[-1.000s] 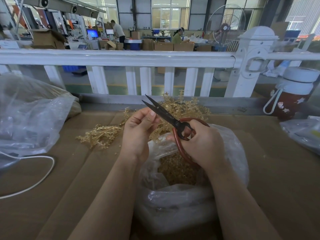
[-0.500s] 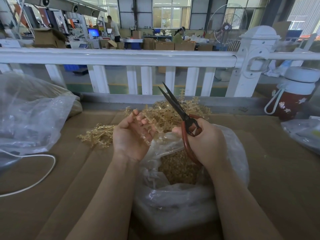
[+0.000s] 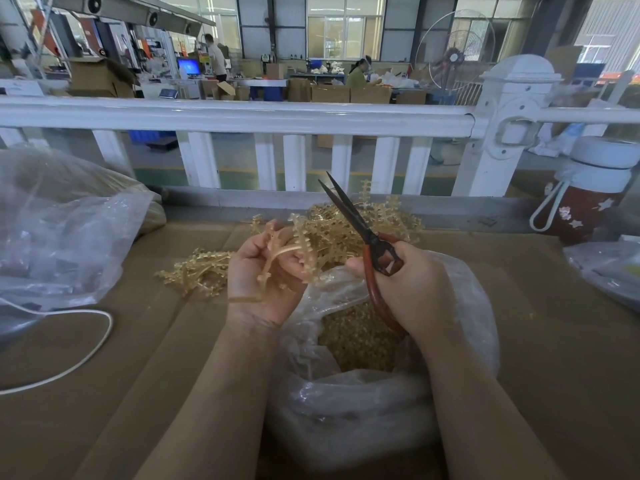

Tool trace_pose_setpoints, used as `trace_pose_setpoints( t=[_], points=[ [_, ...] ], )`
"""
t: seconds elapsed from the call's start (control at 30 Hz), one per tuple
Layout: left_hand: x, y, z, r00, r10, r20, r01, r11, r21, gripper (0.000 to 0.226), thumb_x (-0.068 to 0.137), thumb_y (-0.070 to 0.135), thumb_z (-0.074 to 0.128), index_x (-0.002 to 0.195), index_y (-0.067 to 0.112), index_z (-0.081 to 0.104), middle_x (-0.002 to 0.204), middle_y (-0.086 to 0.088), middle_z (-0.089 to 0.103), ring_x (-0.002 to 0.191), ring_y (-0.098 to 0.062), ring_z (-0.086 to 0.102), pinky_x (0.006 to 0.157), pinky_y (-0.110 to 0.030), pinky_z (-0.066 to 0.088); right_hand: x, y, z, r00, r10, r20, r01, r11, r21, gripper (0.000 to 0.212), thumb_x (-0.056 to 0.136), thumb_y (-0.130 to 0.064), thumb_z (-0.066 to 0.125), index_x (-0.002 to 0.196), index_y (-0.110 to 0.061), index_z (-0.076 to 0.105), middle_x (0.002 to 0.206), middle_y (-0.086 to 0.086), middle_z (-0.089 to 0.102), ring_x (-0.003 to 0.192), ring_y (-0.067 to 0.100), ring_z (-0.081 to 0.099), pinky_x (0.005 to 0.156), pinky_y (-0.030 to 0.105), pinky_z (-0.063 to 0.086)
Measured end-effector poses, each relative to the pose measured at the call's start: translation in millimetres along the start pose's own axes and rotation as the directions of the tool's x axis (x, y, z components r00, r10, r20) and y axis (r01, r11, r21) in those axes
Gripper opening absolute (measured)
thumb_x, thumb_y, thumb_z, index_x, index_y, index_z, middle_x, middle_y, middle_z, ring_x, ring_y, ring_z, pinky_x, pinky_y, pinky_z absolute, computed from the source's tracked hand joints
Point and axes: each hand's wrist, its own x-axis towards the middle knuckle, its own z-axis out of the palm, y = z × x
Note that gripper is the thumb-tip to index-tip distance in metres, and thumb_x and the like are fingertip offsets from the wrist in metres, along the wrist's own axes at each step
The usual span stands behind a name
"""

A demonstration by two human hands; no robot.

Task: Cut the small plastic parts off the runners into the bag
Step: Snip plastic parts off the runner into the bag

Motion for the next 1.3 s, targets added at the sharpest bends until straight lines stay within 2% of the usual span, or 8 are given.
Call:
trace_pose_setpoints(
  t=[0.13, 0.23, 0.4, 0.7, 0.83, 1.03, 1.17, 1.3],
  points=[
    [-2, 1, 3, 1.000, -0.006, -0.030, 0.005, 1.000, -0.025, 0.016, 0.078, 0.010, 0.046, 0.069, 0.013, 0.058, 0.065, 0.004, 0.043, 0.054, -0.010, 0.039, 0.055, -0.020, 0.043, 0, -1, 0, 1.000, 0.012, 0.006, -0.012, 1.000, 0.001, 0.058, 0.062, -0.087, 0.062, 0.084, -0.033, 0.068, 0.076, -0.019, 0.069, 0.073, -0.003, 0.062, 0.065, 0.018, 0.046],
    [0, -3, 8, 0.980, 0.122, -0.156, -0.071, 0.953, 0.295, 0.026, 0.093, 0.012, 0.041, 0.068, 0.017, 0.048, 0.056, 0.005, 0.041, 0.044, -0.009, 0.037, 0.043, -0.019, 0.038, 0, -3, -2, 0.996, 0.080, 0.031, -0.083, 0.992, 0.099, 0.056, 0.062, -0.083, 0.066, 0.078, -0.029, 0.070, 0.072, -0.017, 0.070, 0.070, -0.002, 0.064, 0.058, 0.017, 0.045],
    [1, -14, 13, 0.876, 0.469, -0.112, -0.191, 0.551, 0.812, 0.032, 0.101, 0.011, 0.034, 0.071, 0.016, 0.046, 0.056, 0.002, 0.036, 0.048, -0.012, 0.029, 0.047, -0.028, 0.022, 1, -12, -8, 0.979, 0.067, 0.195, -0.149, 0.883, 0.444, 0.045, 0.073, -0.064, 0.074, 0.078, -0.019, 0.073, 0.064, 0.001, 0.072, 0.062, 0.010, 0.070, 0.063, 0.015, 0.049],
    [-1, -18, 14, 0.876, 0.481, -0.029, -0.248, 0.504, 0.827, 0.035, 0.105, 0.012, 0.030, 0.074, 0.017, 0.046, 0.052, 0.007, 0.034, 0.046, -0.009, 0.027, 0.044, -0.025, 0.021, 2, -23, -13, 0.910, 0.105, 0.401, -0.297, 0.841, 0.452, 0.034, 0.072, -0.044, 0.077, 0.087, -0.014, 0.076, 0.057, -0.011, 0.068, 0.041, -0.005, 0.054, 0.040, 0.007, 0.038],
    [-2, -21, 15, 0.883, 0.469, 0.011, -0.261, 0.472, 0.842, 0.033, 0.105, 0.012, 0.030, 0.078, 0.017, 0.048, 0.052, 0.009, 0.038, 0.045, -0.007, 0.032, 0.042, -0.019, 0.027, 5, -22, -14, 0.894, 0.096, 0.439, -0.315, 0.831, 0.459, 0.010, 0.086, -0.023, 0.077, 0.086, -0.013, 0.076, 0.066, -0.007, 0.072, 0.043, -0.005, 0.056, 0.042, 0.006, 0.039],
    [-3, -18, 15, 0.940, 0.327, -0.099, -0.122, 0.592, 0.797, 0.030, 0.105, 0.035, 0.040, 0.091, 0.014, 0.056, 0.068, 0.000, 0.058, 0.061, -0.015, 0.053, 0.054, -0.028, 0.044, 1, -19, -12, 0.916, 0.054, 0.397, -0.292, 0.768, 0.570, 0.012, 0.084, -0.005, 0.078, 0.093, -0.011, 0.074, 0.082, 0.004, 0.077, 0.062, 0.001, 0.069, 0.058, 0.010, 0.051],
    [-5, -11, 12, 0.994, 0.046, -0.098, 0.039, 0.695, 0.718, 0.071, 0.080, 0.074, 0.052, 0.116, 0.013, 0.061, 0.091, -0.002, 0.072, 0.080, -0.018, 0.069, 0.065, -0.030, 0.056, 3, -17, -12, 0.957, 0.077, 0.279, -0.257, 0.671, 0.696, 0.018, 0.073, -0.011, 0.082, 0.090, -0.013, 0.074, 0.092, 0.009, 0.075, 0.086, 0.021, 0.074, 0.081, 0.030, 0.057],
    [-6, -5, 12, 0.982, -0.190, -0.023, 0.157, 0.734, 0.661, 0.081, 0.053, 0.061, 0.087, 0.117, 0.018, 0.062, 0.111, -0.010, 0.067, 0.090, -0.022, 0.070, 0.072, -0.035, 0.058, 3, -17, -14, 0.977, 0.093, 0.191, -0.207, 0.616, 0.760, 0.020, 0.064, -0.022, 0.082, 0.083, -0.019, 0.074, 0.093, 0.013, 0.069, 0.077, 0.015, 0.069, 0.078, 0.034, 0.057]
  ],
)
